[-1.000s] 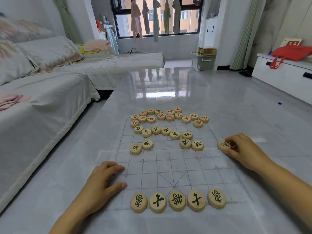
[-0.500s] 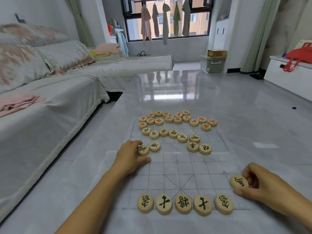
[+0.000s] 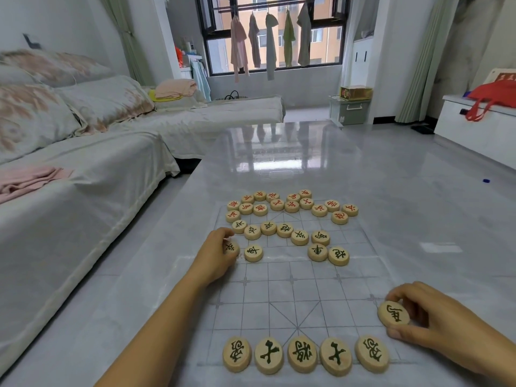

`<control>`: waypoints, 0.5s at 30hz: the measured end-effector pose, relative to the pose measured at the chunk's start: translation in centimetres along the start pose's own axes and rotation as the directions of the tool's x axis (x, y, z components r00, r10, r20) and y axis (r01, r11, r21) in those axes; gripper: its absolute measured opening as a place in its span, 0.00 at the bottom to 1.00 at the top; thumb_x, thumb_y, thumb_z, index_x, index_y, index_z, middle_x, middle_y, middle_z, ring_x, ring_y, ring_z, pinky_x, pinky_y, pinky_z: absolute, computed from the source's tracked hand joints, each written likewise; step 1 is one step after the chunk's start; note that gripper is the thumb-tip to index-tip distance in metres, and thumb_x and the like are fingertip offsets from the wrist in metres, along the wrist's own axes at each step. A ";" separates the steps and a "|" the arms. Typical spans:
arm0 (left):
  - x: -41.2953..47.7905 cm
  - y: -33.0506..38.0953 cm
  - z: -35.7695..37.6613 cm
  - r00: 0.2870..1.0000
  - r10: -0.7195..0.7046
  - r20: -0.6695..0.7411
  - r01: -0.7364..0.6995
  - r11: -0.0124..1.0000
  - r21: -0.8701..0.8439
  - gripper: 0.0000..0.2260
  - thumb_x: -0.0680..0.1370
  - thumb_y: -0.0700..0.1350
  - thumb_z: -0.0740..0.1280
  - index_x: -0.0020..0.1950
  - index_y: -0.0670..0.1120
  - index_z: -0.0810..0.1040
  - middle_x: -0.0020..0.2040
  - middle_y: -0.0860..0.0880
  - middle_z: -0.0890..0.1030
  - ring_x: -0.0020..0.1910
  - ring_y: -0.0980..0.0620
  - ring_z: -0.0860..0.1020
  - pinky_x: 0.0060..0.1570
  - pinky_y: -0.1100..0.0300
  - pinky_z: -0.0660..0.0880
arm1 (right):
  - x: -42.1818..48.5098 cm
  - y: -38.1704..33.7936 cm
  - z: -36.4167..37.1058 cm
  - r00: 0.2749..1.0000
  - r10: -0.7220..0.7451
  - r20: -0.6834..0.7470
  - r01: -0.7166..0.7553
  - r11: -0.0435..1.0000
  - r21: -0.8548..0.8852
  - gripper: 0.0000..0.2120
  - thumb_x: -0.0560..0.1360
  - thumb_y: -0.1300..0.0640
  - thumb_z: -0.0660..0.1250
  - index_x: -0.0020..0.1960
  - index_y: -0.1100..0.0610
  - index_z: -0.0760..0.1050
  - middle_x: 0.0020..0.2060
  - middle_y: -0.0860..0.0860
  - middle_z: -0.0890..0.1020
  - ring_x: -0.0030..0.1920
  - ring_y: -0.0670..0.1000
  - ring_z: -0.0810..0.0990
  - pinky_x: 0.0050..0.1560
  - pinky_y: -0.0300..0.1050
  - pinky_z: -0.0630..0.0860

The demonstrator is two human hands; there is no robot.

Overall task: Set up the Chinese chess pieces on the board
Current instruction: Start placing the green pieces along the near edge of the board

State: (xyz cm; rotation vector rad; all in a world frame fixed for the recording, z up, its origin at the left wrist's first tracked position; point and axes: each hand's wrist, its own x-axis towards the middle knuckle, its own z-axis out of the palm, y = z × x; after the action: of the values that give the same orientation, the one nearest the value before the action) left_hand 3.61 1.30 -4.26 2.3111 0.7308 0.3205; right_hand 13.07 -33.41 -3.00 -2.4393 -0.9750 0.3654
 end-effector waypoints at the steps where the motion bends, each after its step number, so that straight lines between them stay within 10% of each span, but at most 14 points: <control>1: 0.3 0.3 0.0 1.000 -0.012 -0.016 0.011 1.000 -0.028 0.17 0.77 0.38 0.62 0.66 0.45 0.68 0.65 0.45 0.70 0.60 0.50 0.71 0.57 0.60 0.68 | 0.1 0.1 0.1 1.000 -0.009 -0.010 0.009 1.000 0.016 0.31 0.54 0.31 0.71 0.53 0.28 0.60 0.43 0.48 0.75 0.50 0.39 0.70 0.42 0.36 0.71; 4: 1.8 0.9 0.0 0.994 -0.027 -0.104 0.024 0.999 -0.033 0.15 0.78 0.35 0.57 0.64 0.44 0.72 0.66 0.44 0.70 0.64 0.48 0.70 0.58 0.57 0.68 | 0.4 0.8 0.4 1.000 -0.025 -0.003 0.025 0.999 0.039 0.27 0.63 0.45 0.74 0.51 0.29 0.60 0.41 0.49 0.75 0.49 0.39 0.70 0.41 0.36 0.70; 15: 3.1 0.1 0.5 0.998 0.055 -0.020 -0.051 0.981 0.185 0.18 0.79 0.39 0.53 0.68 0.49 0.70 0.72 0.51 0.68 0.68 0.49 0.68 0.68 0.52 0.63 | 0.9 1.5 0.6 1.000 -0.014 0.005 0.014 0.993 0.115 0.25 0.62 0.44 0.76 0.50 0.31 0.64 0.40 0.50 0.76 0.44 0.40 0.71 0.40 0.36 0.69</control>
State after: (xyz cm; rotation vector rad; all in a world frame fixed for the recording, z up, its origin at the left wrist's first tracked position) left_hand 6.36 2.80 -4.46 2.5089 0.7392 0.3180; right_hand 14.30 -33.52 -4.39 -2.3281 -0.9466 0.4130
